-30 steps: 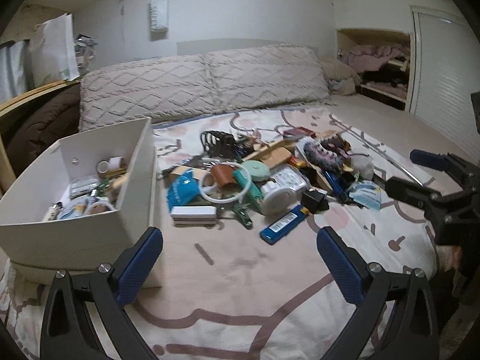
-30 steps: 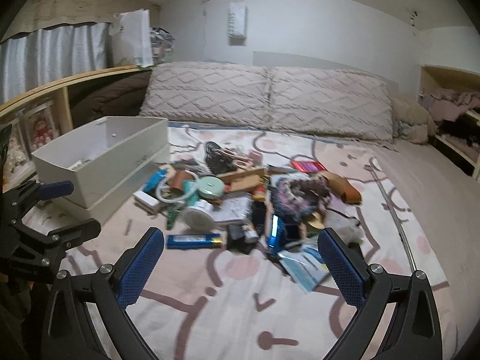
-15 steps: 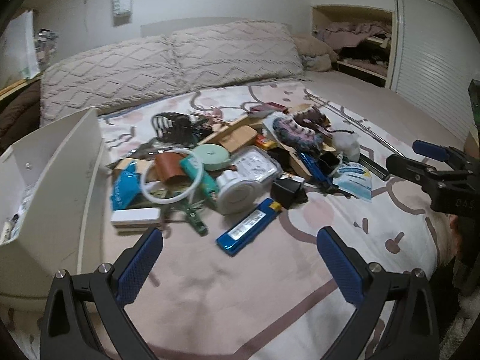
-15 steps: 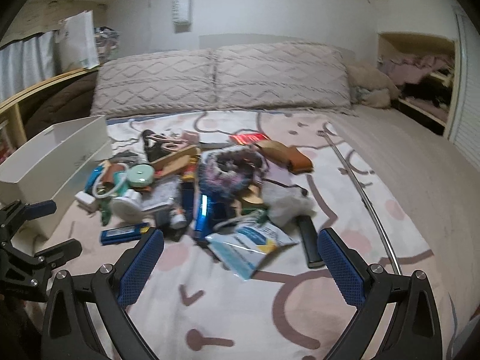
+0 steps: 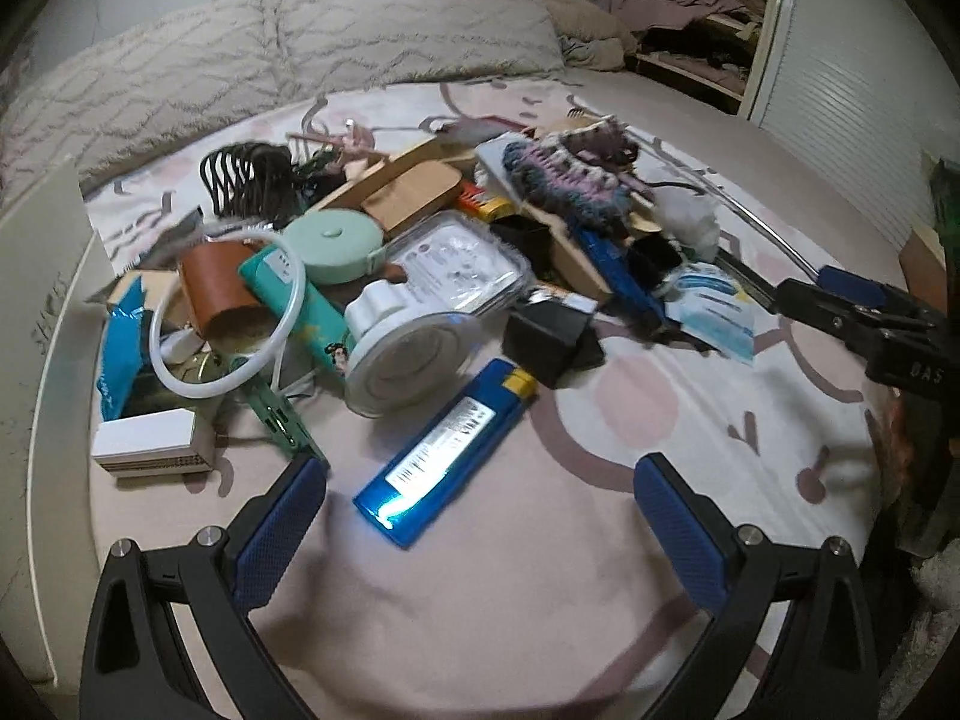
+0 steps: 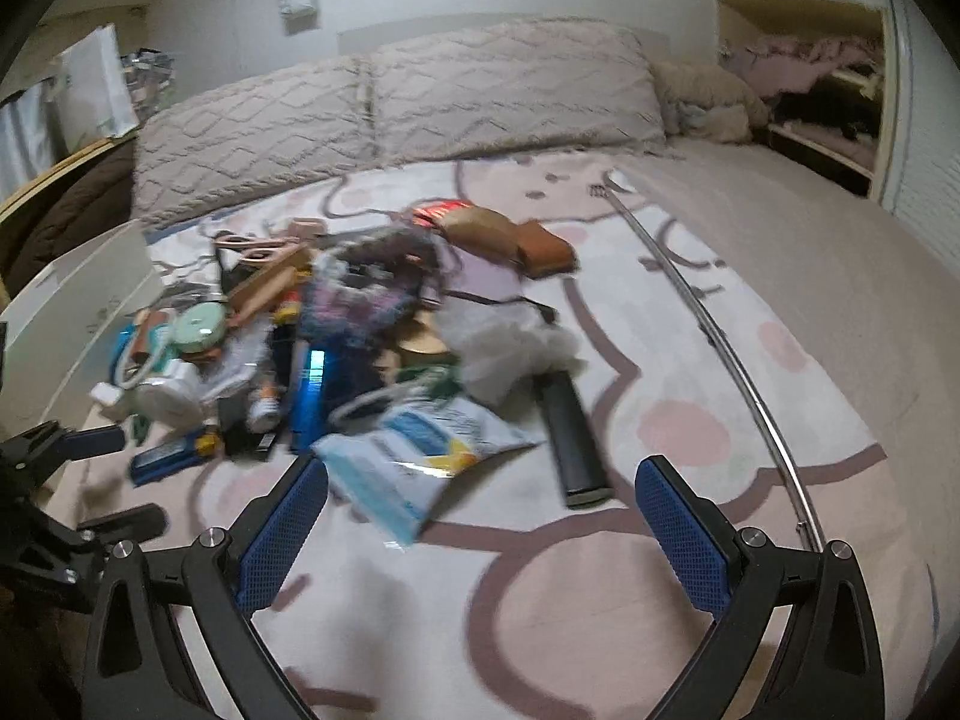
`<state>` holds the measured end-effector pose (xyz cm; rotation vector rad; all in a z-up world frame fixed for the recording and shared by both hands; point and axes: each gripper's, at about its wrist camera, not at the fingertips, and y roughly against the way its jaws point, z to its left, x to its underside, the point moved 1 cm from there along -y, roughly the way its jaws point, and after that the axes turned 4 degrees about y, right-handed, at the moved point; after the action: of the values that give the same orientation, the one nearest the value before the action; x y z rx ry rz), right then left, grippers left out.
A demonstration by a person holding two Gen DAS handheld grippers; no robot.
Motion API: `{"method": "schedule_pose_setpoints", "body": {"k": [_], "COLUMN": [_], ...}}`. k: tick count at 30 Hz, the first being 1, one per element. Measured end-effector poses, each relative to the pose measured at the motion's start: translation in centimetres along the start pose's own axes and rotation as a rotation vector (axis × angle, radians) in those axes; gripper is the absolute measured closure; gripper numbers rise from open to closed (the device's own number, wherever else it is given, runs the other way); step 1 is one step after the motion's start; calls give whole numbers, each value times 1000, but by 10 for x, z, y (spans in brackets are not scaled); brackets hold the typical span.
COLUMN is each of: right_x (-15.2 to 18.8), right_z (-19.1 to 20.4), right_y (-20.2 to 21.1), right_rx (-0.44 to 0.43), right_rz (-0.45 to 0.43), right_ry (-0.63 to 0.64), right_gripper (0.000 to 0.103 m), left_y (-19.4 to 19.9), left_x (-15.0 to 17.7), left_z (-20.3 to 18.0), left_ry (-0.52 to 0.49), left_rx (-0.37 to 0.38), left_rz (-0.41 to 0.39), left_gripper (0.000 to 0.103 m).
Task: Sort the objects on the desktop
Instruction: 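Lower the left gripper onto the blue lighter while the right approaches the black cylinder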
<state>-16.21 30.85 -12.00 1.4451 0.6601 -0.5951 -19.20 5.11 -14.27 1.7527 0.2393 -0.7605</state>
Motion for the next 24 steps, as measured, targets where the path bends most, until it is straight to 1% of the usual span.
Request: {"method": "schedule_pose_setpoints", "body": {"k": [3, 8, 12, 16, 18, 22, 24], "right_x": [-1, -1, 0, 2, 4, 7, 8], "right_z": [-13, -25, -31, -37, -39, -30, -31], "right_y": [-9, -24, -32, -39, -46, -52, -51], "right_rx": [67, 148, 143, 112, 105, 157, 154], "right_rz": [24, 64, 96, 130, 166, 201, 198], "right_ry": [-39, -49, -80, -110, -124, -77, -81], "right_gripper": [1, 1, 0, 0, 0, 0, 0], "left_y": [-6, -18, -15, -17, -16, -14, -13], "left_x": [-2, 1, 5, 7, 8, 11, 13], "left_z": [3, 1, 8, 13, 13, 11, 11], "left_ry": [5, -18, 5, 30, 37, 27, 26], "left_rx": [3, 22, 55, 84, 87, 73, 70], "left_rz": [18, 51, 39, 43, 40, 27, 19], "left_gripper": [0, 0, 0, 0, 0, 0, 0]}}
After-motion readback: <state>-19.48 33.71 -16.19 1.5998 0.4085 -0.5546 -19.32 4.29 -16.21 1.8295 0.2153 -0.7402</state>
